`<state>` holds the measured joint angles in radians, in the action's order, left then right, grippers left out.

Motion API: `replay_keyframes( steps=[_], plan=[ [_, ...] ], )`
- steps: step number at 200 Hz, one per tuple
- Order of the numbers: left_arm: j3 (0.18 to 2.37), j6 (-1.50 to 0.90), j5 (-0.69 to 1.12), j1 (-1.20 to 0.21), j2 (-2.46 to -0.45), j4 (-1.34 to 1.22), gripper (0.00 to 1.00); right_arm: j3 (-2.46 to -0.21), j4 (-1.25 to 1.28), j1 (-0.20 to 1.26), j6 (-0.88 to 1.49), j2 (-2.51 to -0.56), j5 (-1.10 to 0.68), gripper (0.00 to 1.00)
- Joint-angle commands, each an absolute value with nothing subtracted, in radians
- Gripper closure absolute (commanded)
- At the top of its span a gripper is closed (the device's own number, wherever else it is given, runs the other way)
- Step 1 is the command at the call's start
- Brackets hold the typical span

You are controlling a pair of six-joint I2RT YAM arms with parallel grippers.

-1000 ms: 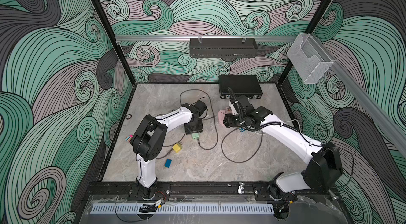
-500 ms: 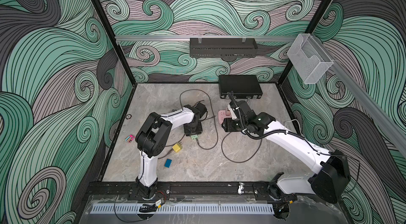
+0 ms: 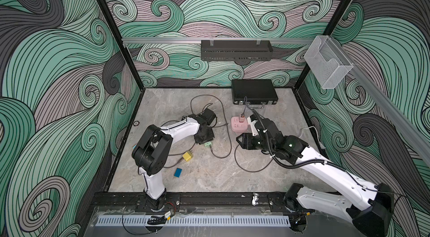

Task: Charge mp3
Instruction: Pick up the plug from the center of the board.

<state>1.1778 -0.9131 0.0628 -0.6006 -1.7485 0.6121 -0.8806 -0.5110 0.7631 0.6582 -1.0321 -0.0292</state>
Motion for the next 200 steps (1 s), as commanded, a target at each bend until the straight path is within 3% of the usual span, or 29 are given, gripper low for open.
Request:
replay_keyframes(
  steps=[1,39,82,100,151,200],
  plan=[
    [1.173,-0.998,0.120,-0.598,-1.608,0.485,0.86,-0.835,-0.411,0.767,0.745,-0.940,-0.044,0.38],
    [1.075,-1.117,0.143,-0.600,-1.429,0.286,0.87,-0.764,-0.259,0.770,0.784,-0.854,-0.043,0.39],
    [0.999,-1.219,0.094,-0.606,-1.281,0.164,0.88,-0.777,-0.134,0.781,0.760,-0.888,-0.011,0.39],
    [0.991,-1.237,0.026,-0.612,-1.257,0.154,0.88,-0.786,-0.113,0.831,0.746,-0.894,0.001,0.44],
    [0.951,-1.367,-0.041,-0.630,-1.257,-0.075,0.90,-0.718,0.042,1.101,0.715,-0.930,0.207,0.46],
    [0.992,-1.382,-0.028,-0.670,-1.212,-0.110,0.90,-0.644,0.365,1.150,0.645,-1.046,0.290,0.48]
  ],
)
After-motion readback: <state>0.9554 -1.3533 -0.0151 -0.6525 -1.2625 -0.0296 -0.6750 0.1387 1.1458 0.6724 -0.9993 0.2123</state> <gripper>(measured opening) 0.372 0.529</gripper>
